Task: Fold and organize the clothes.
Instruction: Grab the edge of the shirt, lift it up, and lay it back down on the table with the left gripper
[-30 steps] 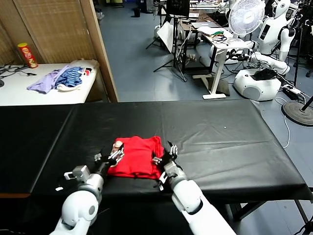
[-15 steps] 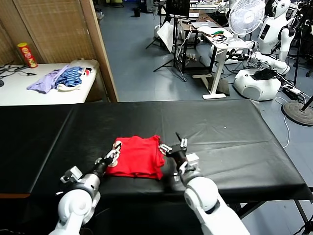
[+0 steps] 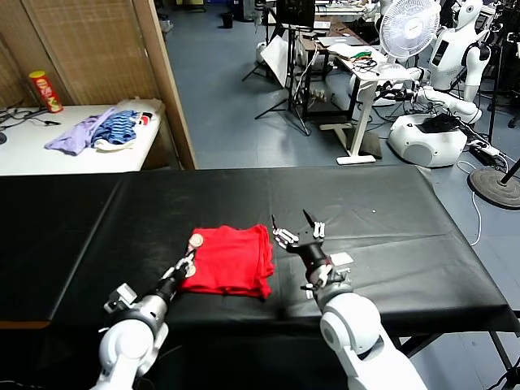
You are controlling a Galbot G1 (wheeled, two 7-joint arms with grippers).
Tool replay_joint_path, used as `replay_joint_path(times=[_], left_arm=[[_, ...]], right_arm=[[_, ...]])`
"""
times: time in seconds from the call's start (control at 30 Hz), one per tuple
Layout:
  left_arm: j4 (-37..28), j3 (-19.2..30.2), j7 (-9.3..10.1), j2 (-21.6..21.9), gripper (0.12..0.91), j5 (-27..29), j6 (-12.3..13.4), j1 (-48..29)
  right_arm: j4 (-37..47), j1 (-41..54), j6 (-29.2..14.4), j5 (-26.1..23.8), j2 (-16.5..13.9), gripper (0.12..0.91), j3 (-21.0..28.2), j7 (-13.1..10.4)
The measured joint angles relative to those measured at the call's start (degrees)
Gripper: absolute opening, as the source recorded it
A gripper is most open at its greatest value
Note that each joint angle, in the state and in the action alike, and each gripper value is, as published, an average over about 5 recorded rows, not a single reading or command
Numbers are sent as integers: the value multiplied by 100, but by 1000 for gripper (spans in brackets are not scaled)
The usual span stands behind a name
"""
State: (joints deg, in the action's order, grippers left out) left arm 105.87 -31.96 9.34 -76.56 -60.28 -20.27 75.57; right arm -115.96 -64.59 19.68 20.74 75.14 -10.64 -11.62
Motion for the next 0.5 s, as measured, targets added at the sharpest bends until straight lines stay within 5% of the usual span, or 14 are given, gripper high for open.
replay_joint_path(times=[0.1, 0.2, 0.5], left_arm=[[44, 22, 23, -8, 149, 259, 27, 7], [146, 85, 52, 7, 158, 899, 96, 37], [291, 121, 136, 290, 149, 3827, 11, 67]], right_arm=[[-39, -47, 224, -161, 33, 798, -84, -189], [-66, -128, 583, -467, 39, 798, -197, -355], [-196, -417, 1059, -797, -53, 798, -541, -410]])
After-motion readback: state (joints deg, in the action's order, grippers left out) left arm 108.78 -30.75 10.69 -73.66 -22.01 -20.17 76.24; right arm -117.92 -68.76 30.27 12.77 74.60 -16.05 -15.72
